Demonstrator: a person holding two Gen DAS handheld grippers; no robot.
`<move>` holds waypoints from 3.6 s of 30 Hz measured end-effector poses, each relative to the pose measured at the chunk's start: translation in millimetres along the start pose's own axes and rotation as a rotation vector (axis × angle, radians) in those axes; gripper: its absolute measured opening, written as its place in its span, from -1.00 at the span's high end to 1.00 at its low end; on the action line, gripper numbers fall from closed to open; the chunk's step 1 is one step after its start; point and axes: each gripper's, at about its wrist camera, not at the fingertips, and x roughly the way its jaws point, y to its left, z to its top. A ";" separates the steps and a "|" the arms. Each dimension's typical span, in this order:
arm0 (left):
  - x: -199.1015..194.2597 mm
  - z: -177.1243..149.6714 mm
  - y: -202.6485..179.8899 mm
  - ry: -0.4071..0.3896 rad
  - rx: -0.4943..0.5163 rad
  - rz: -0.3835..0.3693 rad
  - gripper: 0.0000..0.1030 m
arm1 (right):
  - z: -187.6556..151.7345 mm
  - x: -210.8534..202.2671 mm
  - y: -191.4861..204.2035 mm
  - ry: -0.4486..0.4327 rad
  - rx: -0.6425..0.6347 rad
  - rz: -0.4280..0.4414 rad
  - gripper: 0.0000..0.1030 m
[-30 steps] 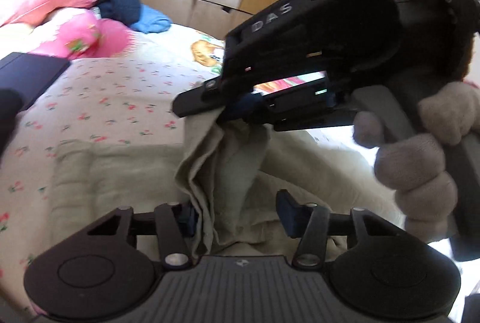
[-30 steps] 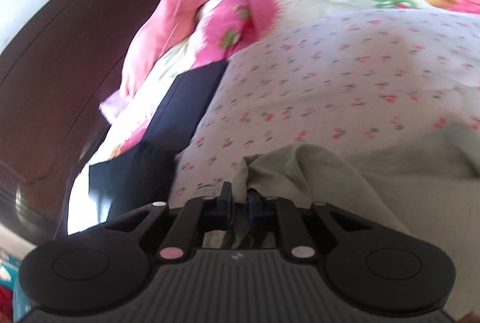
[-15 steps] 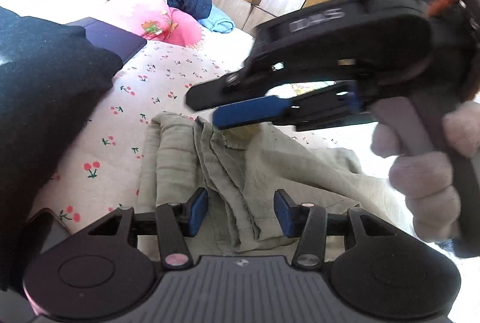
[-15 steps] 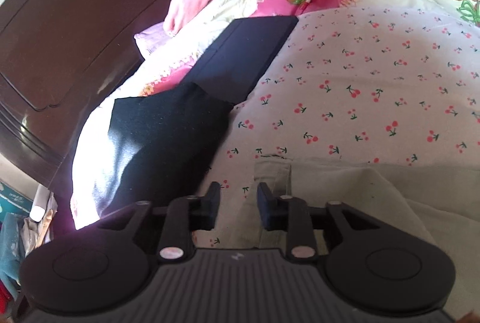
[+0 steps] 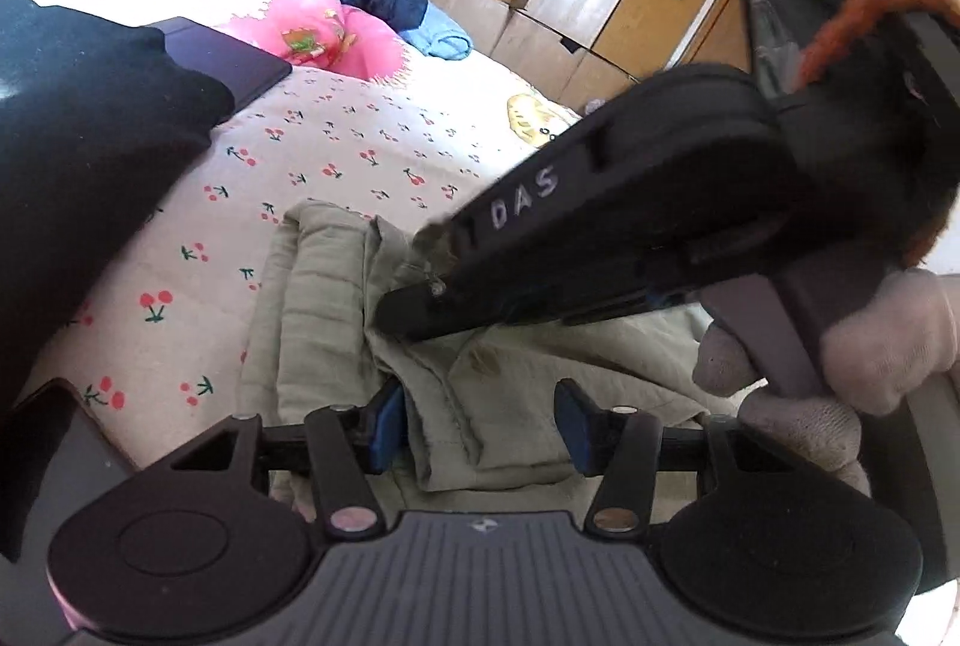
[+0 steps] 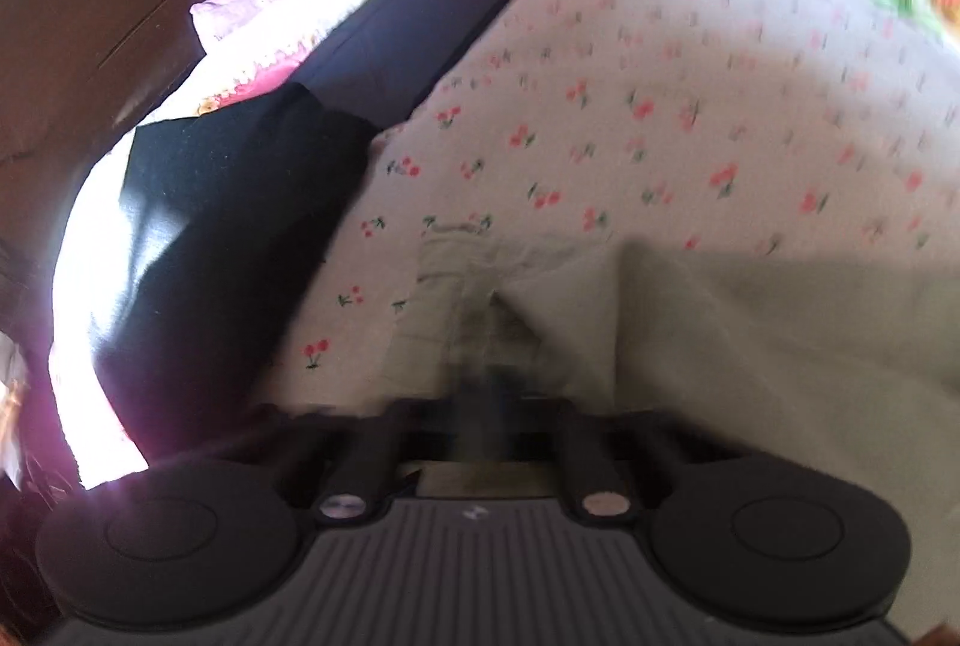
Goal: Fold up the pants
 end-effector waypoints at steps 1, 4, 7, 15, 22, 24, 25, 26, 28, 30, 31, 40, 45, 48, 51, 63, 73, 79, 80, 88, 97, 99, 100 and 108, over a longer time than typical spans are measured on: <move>-2.0 -0.1 0.3 -0.009 -0.003 -0.003 -0.07 | 0.4 -0.8 0.0 0.000 0.011 0.022 0.98; -9.2 0.9 1.7 -0.030 -0.005 -0.005 0.04 | -3.3 -5.5 11.2 -0.017 -0.026 0.033 0.98; -16.7 0.1 5.6 -0.055 0.007 0.019 0.05 | -4.4 -3.4 22.2 -0.017 -0.037 0.062 0.98; -35.2 -2.0 11.5 -0.043 0.096 0.096 -0.28 | -1.5 -1.3 31.4 -0.040 -0.061 0.044 0.72; -59.7 0.1 -13.9 -0.113 0.227 0.155 -0.41 | -15.1 -77.9 -8.3 -0.233 -0.002 0.048 0.28; -59.2 4.1 -29.6 -0.122 0.292 0.118 -0.48 | -25.7 -96.2 -24.7 -0.275 0.039 -0.014 0.28; -56.8 5.7 -36.9 -0.127 0.317 0.084 -0.59 | -32.9 -104.4 -35.4 -0.291 0.070 -0.038 0.28; -52.1 7.2 -42.9 -0.125 0.334 0.049 -0.64 | -41.8 -114.0 -48.4 -0.310 0.116 -0.078 0.28; -35.8 10.8 -52.7 -0.104 0.363 0.014 -0.67 | -63.0 -137.7 -80.0 -0.356 0.208 -0.145 0.28; -15.2 10.9 -59.6 -0.057 0.401 -0.002 -0.67 | -87.6 -161.4 -111.0 -0.399 0.297 -0.216 0.23; -5.5 9.3 -61.6 -0.028 0.416 -0.004 -0.67 | -99.3 -171.3 -125.1 -0.394 0.326 -0.251 0.23; 4.0 -5.5 -48.3 0.152 0.567 0.081 -0.67 | -153.8 -170.1 -115.3 -0.342 0.047 -0.294 0.23; -3.7 -5.5 -61.4 0.146 0.668 0.022 -0.68 | -145.1 -128.6 -58.0 -0.338 -0.278 -0.270 0.31; -3.3 -8.4 -66.6 0.156 0.731 -0.018 -0.69 | -139.4 -104.8 -36.0 -0.321 -0.459 -0.339 0.30; 1.5 -12.7 -68.1 0.163 0.777 -0.037 -0.71 | -137.3 -83.1 -25.4 -0.275 -0.620 -0.421 0.27; -6.1 5.9 -46.6 0.169 0.789 -0.017 -0.71 | -122.9 -101.9 -7.8 -0.208 -0.475 -0.263 0.96; -7.3 -0.3 -33.2 0.183 0.829 0.094 -0.73 | -136.3 -93.6 14.0 -0.246 -0.611 -0.356 0.41; -13.0 8.5 -23.4 0.142 0.805 0.173 -0.73 | -132.4 -62.2 53.0 -0.249 -0.791 -0.304 0.41; -16.6 8.7 -20.8 0.139 0.806 0.181 -0.73 | -132.6 -57.8 59.4 -0.254 -0.813 -0.298 0.41; -47.8 17.3 -4.7 0.095 0.743 0.209 -0.73 | -122.2 -9.3 73.1 -0.176 -0.765 -0.241 0.80; -14.3 17.5 -53.1 0.049 0.683 0.027 -0.81 | -160.3 -126.3 -11.8 -0.323 -0.248 -0.266 0.24; 3.0 9.2 -71.7 0.077 0.678 -0.051 -0.81 | -174.1 -160.4 -61.1 -0.376 -0.068 -0.396 0.16; 11.6 4.4 -81.2 0.090 0.691 -0.078 -0.81 | -180.9 -175.1 -88.7 -0.400 0.015 -0.467 0.15; 64.0 -18.9 -125.8 0.223 0.752 -0.142 -0.82 | -196.5 -160.9 -229.1 -0.395 0.438 -0.080 0.16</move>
